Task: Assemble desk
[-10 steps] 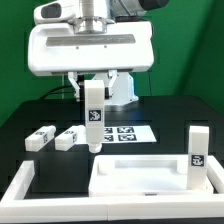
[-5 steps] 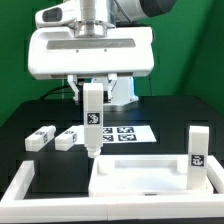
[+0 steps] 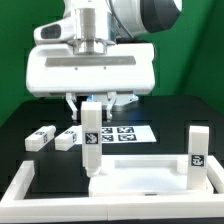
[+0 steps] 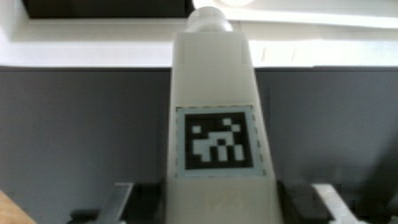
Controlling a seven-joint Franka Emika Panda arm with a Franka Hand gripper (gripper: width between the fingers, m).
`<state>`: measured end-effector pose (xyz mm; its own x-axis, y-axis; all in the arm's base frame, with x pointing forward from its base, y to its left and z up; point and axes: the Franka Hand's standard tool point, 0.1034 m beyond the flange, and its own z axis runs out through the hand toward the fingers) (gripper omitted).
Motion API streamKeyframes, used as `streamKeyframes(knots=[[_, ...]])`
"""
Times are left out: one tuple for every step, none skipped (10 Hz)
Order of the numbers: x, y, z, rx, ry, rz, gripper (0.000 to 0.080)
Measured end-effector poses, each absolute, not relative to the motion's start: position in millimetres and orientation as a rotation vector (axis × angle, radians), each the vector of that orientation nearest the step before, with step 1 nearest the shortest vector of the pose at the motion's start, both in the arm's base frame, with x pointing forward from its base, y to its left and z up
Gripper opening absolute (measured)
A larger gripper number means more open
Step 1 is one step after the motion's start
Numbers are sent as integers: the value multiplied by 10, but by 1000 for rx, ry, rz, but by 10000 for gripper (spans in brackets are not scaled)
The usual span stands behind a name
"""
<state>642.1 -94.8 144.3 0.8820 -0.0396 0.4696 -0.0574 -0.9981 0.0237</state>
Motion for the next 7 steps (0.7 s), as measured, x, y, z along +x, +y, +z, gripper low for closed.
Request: streamKeyframes(knots=[[6393, -899, 1381, 3018, -70, 736, 290], [6368, -876, 1353, 3022, -66, 727, 290], [6359, -856, 1332, 3026, -71, 722, 290], [6355, -834, 1310, 3030, -79, 718, 290], [6348, -822, 1282, 3032, -78, 711, 290], [6340, -820, 1255, 3034, -81, 705, 290], [6332, -808, 1210, 3038, -93, 696, 290]])
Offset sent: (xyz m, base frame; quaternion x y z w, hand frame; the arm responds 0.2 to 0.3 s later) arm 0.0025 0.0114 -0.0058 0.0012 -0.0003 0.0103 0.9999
